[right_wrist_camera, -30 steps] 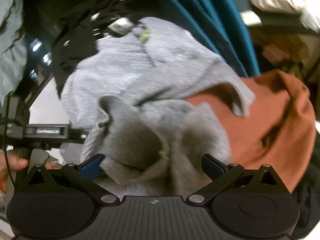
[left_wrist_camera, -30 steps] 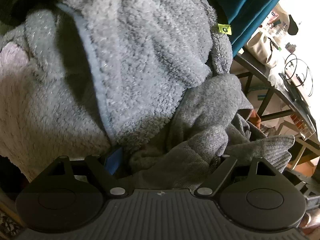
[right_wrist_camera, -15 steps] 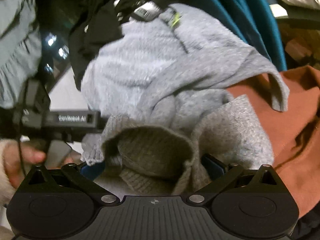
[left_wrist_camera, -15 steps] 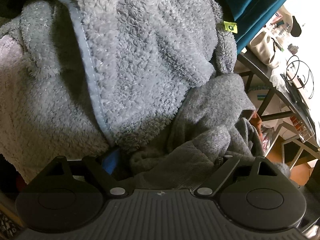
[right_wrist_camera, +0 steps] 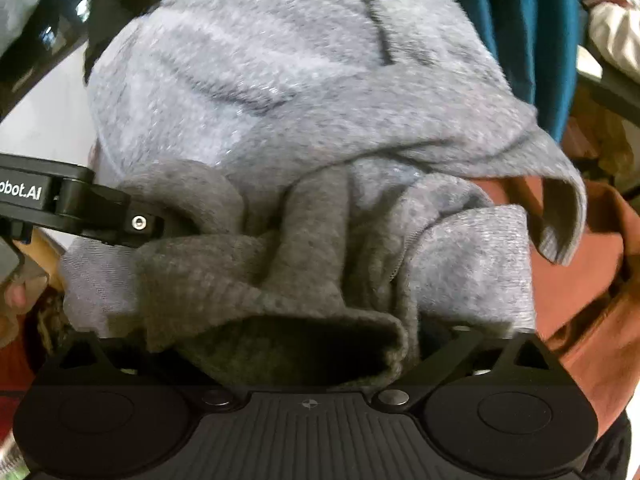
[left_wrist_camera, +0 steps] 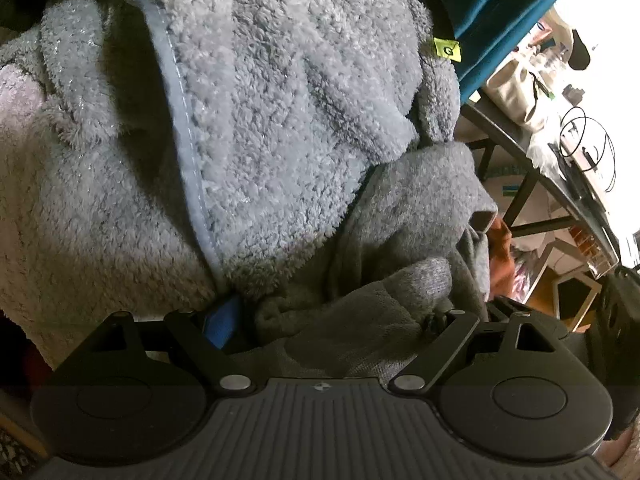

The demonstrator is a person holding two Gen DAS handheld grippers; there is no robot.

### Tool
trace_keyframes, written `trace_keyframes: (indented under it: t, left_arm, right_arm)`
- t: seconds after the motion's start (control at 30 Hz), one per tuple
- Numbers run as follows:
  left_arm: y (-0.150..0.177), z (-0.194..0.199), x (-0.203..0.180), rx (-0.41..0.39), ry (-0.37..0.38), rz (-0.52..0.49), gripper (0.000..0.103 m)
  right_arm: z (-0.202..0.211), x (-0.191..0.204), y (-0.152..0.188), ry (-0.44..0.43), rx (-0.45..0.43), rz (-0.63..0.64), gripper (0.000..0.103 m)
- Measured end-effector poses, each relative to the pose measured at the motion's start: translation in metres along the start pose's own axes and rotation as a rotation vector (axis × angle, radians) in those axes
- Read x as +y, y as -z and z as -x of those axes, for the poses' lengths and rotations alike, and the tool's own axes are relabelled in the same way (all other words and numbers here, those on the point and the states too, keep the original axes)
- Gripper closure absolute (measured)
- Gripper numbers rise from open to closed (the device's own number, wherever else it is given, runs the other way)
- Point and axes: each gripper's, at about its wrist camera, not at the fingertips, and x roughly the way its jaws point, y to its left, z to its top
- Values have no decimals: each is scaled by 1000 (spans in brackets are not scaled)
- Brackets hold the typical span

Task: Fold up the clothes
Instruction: 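Fold the sweater edge with the right tool toward the left tool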

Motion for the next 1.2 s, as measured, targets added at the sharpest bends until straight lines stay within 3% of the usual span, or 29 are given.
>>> trace_keyframes:
  t: [0.03,0.1,0.2,0.37,0.57,0.77,0.9,1.03,1.2]
  left_arm:
    - [1,1,1,2,13,7,16]
    - [4,3,2,7,50,17,16]
    - [9,9,-1,14,102,-11,16]
    - [15,26,-12,-10,163,-117,12]
    - [26,8,-24,30,139,-148,7]
    - [39,-29,-47,98,73,-269,7]
    - [41,-44,-67,60,9,-378,7]
    - [41,-61,-86,38,1,-454,6]
    - [36,-93,-100,69,-48,-516,3]
  right_arm:
    - [3,-1,1,-5,-2,3,38]
    - [12,-8,5,-51,-7,-17,65]
    - [32,-27,12,-90,-42,-77,72]
    - [63,-73,12,-43,-159,-241,74]
    - [72,-130,1,21,-256,-447,75]
    - [64,-134,5,43,-245,-454,76]
    - [68,-137,10,50,-230,-454,76]
    - [70,-144,18,52,-211,-462,76]
    - [70,-140,27,47,-191,-425,76]
